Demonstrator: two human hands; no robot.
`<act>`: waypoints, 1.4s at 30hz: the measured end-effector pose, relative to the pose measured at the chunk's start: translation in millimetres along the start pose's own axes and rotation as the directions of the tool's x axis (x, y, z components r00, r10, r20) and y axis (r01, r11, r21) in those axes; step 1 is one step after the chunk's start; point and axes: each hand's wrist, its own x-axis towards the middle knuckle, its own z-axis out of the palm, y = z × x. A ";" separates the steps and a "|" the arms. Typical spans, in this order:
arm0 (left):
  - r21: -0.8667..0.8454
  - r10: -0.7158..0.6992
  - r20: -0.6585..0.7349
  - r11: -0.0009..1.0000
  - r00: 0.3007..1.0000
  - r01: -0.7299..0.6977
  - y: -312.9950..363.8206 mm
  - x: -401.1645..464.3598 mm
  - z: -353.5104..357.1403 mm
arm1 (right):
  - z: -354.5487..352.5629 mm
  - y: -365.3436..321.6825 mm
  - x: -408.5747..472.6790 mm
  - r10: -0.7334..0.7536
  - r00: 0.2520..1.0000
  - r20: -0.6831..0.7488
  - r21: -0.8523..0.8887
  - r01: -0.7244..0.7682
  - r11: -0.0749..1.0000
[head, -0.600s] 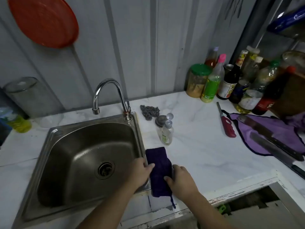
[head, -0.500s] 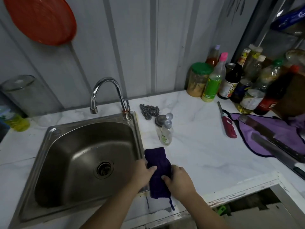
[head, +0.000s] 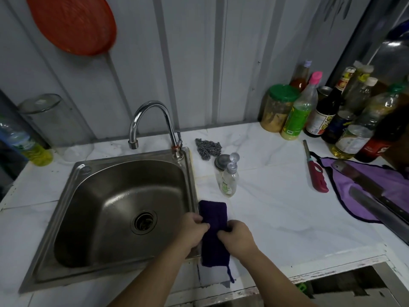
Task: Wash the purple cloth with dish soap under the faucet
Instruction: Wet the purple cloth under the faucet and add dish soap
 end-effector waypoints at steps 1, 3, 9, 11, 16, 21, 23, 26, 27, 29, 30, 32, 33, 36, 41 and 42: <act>-0.039 0.002 -0.010 0.999 1.000 -0.003 -0.1 -1.7 -2.0 | -0.9 -2.7 -1.0 -0.013 1.000 0.000 0.048 0.013 0.999; -0.153 0.003 -0.034 0.988 0.999 -0.009 0.6 -6.1 -7.7 | -2.9 -10.6 -4.5 -0.038 0.999 0.009 0.173 0.036 0.984; -0.458 0.075 -0.025 0.885 0.997 -0.078 10.1 -22.9 -41.8 | -7.3 -44.3 -13.5 -0.151 0.987 0.063 0.467 0.104 0.878; -0.546 0.113 -0.013 0.831 0.994 -0.101 12.2 -26.8 -56.8 | -4.7 -58.6 -15.0 -0.205 0.977 0.063 0.509 0.145 0.848; -0.500 0.349 0.043 0.819 0.936 -0.282 12.5 -29.6 -95.9 | 9.3 -93.5 -11.6 -0.300 0.952 0.055 0.558 0.220 0.800; -0.596 0.246 -0.100 0.761 0.964 -0.256 10.3 -8.7 -123.2 | 27.7 -125.4 1.4 -0.405 0.913 0.039 0.548 0.319 0.773; -0.706 0.194 -0.085 0.680 0.977 -0.196 10.1 0.5 -131.7 | 35.1 -136.8 8.3 -0.424 0.906 0.022 0.527 0.350 0.775; -0.749 0.178 -0.062 0.641 0.982 -0.164 12.4 10.3 -146.6 | 43.7 -146.4 20.4 -0.412 0.911 0.000 0.523 0.351 0.776; -0.749 0.176 -0.077 0.640 0.981 -0.174 13.3 12.6 -151.6 | 45.3 -146.4 24.6 -0.390 0.920 -0.020 0.520 0.343 0.782; -0.769 0.168 -0.101 0.613 0.981 -0.184 16.0 16.0 -160.5 | 45.3 -140.6 33.2 -0.337 0.936 -0.102 0.434 0.346 0.831; -0.787 0.165 -0.107 0.589 0.981 -0.184 18.0 17.1 -163.9 | 44.3 -135.2 37.1 -0.320 0.935 -0.154 0.356 0.355 0.864; -0.810 0.160 -0.113 0.557 0.981 -0.184 21.2 21.7 -169.0 | 40.3 -122.4 40.9 -0.281 0.926 -0.252 0.215 0.337 0.917; -0.814 0.161 -0.114 0.550 0.980 -0.185 22.8 24.4 -170.6 | 38.2 -115.2 41.0 -0.254 0.925 -0.283 0.174 0.310 0.935; -0.820 0.165 -0.106 0.544 0.980 -0.181 26.4 35.0 -172.3 | 32.9 -93.8 39.5 -0.157 0.917 -0.367 0.121 0.215 0.969; -0.841 0.137 -0.081 0.522 0.987 -0.141 32.9 52.1 -170.3 | 20.5 -70.6 37.9 -0.039 0.870 -0.492 0.117 0.111 0.987; -0.844 0.136 -0.078 0.518 0.988 -0.138 34.1 54.8 -169.3 | 16.1 -67.6 38.5 -0.016 0.855 -0.518 0.117 0.090 0.989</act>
